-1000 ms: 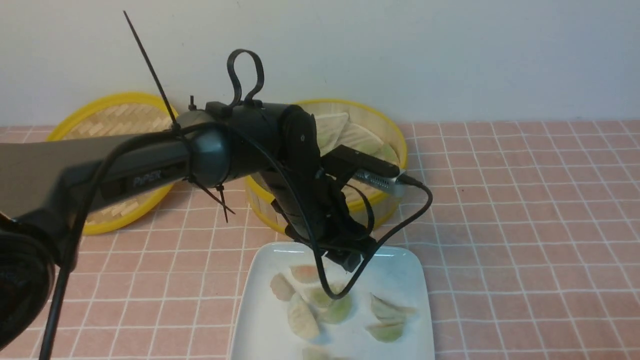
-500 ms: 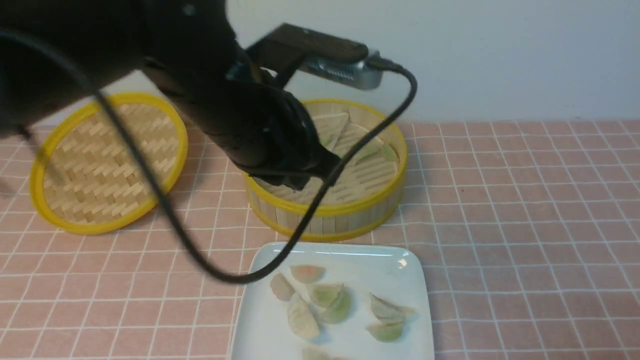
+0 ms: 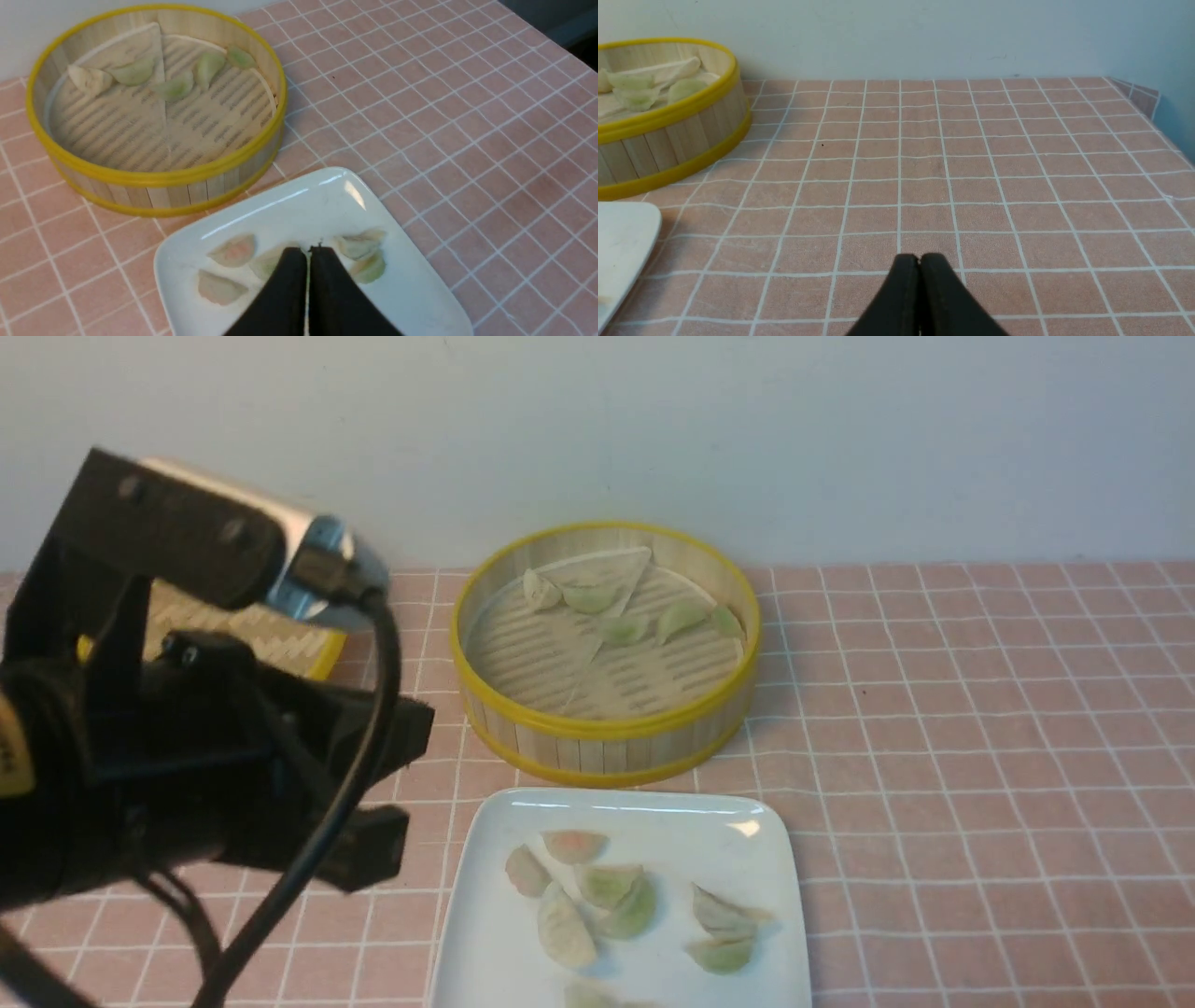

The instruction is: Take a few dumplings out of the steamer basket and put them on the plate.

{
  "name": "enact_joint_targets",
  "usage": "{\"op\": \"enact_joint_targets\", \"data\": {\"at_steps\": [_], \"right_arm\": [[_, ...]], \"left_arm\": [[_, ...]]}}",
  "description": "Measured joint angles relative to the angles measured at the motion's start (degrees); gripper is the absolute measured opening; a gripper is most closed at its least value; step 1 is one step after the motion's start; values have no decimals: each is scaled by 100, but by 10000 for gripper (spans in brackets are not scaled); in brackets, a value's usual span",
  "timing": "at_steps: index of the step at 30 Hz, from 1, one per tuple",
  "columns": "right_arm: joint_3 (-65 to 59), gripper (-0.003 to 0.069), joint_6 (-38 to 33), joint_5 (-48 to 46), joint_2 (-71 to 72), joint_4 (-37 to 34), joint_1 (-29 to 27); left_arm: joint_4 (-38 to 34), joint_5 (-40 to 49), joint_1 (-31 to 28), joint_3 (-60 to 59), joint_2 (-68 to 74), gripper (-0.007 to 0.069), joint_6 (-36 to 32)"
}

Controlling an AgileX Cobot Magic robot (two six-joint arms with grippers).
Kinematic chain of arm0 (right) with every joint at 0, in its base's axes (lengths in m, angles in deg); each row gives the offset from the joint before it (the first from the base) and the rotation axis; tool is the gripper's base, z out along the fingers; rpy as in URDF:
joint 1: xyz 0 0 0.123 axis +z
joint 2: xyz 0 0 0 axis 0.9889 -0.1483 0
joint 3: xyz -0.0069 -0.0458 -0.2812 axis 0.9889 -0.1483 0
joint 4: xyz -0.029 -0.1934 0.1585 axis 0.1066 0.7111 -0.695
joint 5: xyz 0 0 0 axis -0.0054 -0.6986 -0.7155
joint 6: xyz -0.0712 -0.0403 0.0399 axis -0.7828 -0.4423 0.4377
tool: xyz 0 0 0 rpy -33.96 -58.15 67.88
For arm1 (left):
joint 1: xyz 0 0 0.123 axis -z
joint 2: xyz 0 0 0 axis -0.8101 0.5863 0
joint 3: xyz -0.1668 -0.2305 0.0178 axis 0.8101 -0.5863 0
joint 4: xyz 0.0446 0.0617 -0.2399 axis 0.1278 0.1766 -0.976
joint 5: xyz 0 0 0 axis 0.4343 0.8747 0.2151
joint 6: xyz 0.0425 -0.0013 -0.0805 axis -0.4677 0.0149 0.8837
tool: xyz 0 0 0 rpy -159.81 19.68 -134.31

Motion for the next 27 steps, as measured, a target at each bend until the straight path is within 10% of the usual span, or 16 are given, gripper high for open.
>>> {"op": "enact_joint_targets", "data": {"at_steps": [19, 27], "right_arm": [[0, -15, 0, 0, 0, 0, 0], [0, -15, 0, 0, 0, 0, 0]], "left_arm": [[1121, 116, -51, -401, -1629, -6, 168], [1350, -917, -1601, -2692, -3708, -6, 168]]}}
